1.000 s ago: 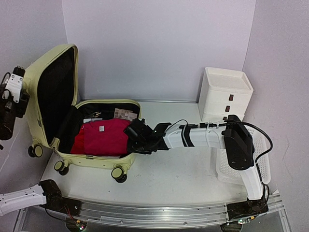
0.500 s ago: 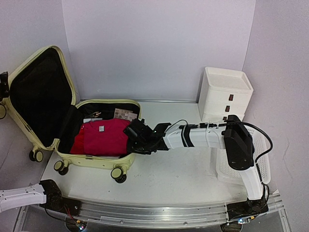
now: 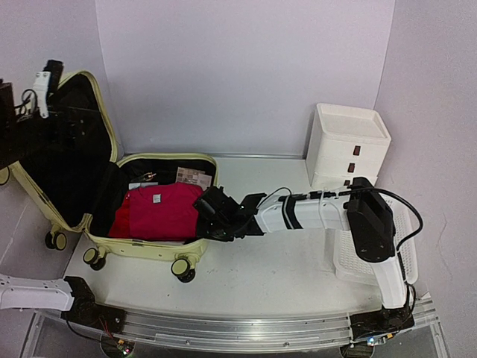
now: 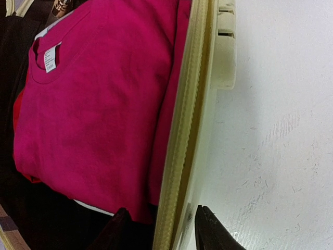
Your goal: Open, take out, and arrange the luggage
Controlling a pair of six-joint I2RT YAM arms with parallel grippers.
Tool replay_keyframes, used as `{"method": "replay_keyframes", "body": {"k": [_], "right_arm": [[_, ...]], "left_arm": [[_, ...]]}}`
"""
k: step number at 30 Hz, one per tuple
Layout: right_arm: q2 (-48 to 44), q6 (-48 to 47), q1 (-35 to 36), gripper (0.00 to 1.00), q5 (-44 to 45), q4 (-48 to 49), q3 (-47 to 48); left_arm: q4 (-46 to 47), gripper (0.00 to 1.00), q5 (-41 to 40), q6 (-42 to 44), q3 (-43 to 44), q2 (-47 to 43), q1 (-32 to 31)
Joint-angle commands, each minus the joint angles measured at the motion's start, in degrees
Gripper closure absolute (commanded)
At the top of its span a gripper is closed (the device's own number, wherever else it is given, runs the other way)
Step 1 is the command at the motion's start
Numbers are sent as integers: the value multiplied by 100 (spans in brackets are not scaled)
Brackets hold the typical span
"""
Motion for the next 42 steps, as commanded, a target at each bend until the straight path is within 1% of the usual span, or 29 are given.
{"method": "replay_keyframes", "body": {"k": [1,3,5,8,11,12,14,16,18,19,20,23,25,27,28,30,32,35,37,38,40,42], "right_arm": [[-453,-446,72,50,-367,-126,-194],[-586,-719,44,41,-529,-284,-151],[-754,-1130,30,31,-661,-608,-38],[-1196,-1905,26,16,-623,-1262,40],[-2000,-2642,29,4,-392,-1720,-331],[-2300,-2859,25,2,-290,-1834,-566],[-2901,-3107,23,2,37,-2088,-1111],[-3506,-3159,23,2,556,-2460,-1679],[-4054,-3038,-1,2,1267,-3059,-2102],[-4311,-2789,-60,2,1667,-3609,-2308],[-4558,-2677,-208,2,1684,-3944,-2441],[-5137,-2255,-1130,2,1504,-4893,-2746],[-5438,-1923,-1756,2,1441,-5086,-3001],[-5537,-1635,-2303,2,1189,-5061,-3073],[-5490,-1410,-2437,2,1210,-5028,-3031],[-5255,-890,-2554,2,1552,-4993,-2956],[-4827,-689,-2793,2,1618,-4770,-2928],[-3995,-909,-3340,2,857,-4270,-2706],[-3399,-1156,-3534,5,551,-4130,-2417],[-3121,-1249,-3600,7,436,-4119,-2252],[-2699,-1475,-3735,17,202,-4093,-1995],[-2382,-1570,-3804,30,257,-4148,-1873]], "left_arm": [[36,9,1961,-882,194,498,5],[200,9,2673,-953,65,670,5],[342,8,3178,-993,-114,852,5],[423,7,3428,-1068,-402,1058,5],[572,5,3434,-1138,-775,1110,5],[632,4,3435,-1164,-904,1112,5],[719,3,3440,-1221,-1215,1130,5],[752,3,3420,-1234,-1491,1176,5],[755,2,3330,-1249,-1786,1211,3],[755,2,3303,-1258,-1940,1228,5],[753,2,3292,-1260,-2073,1247,5],[751,2,3275,-1326,-2396,1267,5],[769,2,3303,-1401,-2522,1276,5],[794,3,3385,-1434,-2597,1299,5],[789,3,3423,-1436,-2611,1299,5],[796,3,3448,-1463,-2619,1262,5],[824,3,3495,-1528,-2644,1160,5],[829,3,3554,-1616,-2732,875,5],[839,3,3562,-1718,-2824,662,5],[846,3,3576,-1770,-2886,554,3],[881,3,3591,-1864,-3024,354,1],[892,3,3545,-1902,-3186,192,-4]]}}
